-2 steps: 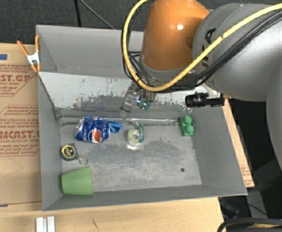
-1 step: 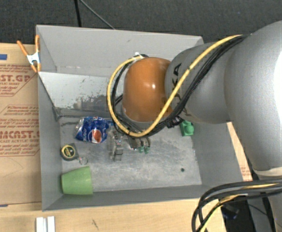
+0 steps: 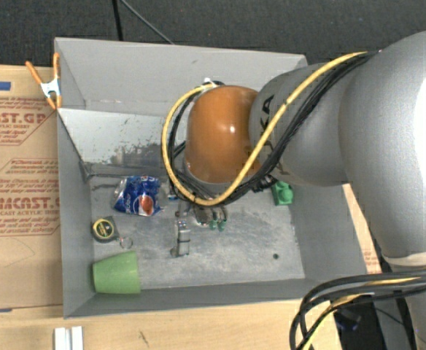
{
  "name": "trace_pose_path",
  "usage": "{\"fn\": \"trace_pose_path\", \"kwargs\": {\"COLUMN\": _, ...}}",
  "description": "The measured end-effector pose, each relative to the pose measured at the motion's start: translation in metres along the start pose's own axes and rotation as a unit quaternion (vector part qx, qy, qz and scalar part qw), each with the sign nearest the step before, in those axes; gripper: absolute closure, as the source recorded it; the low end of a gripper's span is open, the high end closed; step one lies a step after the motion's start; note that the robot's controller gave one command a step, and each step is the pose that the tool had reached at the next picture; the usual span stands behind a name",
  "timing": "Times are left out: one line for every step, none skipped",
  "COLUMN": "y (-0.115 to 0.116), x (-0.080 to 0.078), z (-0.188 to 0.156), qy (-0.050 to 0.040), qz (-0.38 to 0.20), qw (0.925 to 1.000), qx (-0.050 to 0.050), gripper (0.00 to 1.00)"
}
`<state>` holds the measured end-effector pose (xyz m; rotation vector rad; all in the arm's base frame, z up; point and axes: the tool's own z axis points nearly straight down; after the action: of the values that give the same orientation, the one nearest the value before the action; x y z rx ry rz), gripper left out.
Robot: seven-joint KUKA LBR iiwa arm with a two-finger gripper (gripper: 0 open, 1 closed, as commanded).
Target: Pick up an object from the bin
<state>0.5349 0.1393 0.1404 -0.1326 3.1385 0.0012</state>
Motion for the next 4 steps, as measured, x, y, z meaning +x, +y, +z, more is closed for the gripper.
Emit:
{"fn": "trace_pose_path", "kwargs": {"y": 0.026, "x": -0.056, "z": 0.07, "qy": -0.004, "qz": -0.051, "qw": 0.9987, "qx": -0.002, "gripper": 0.0}}
{"fn": "trace_pose_path", "kwargs": {"y": 0.044, "x": -0.057, "z": 0.067, "qy": -0.0049, "qz": -0.072, "qw": 0.9974, "qx": -0.001, "gripper": 0.0}}
{"fn": "trace_pose_path", "kwargs": {"y": 0.062, "x": -0.066, "z": 0.068, "qy": -0.0044, "qz": -0.12, "qw": 0.9927, "qx": 0.0, "gripper": 0.0}}
{"fn": "trace_pose_path", "kwargs": {"y": 0.081, "x": -0.07, "z": 0.065, "qy": -0.0075, "qz": -0.23, "qw": 0.9732, "qx": 0.002, "gripper": 0.0}}
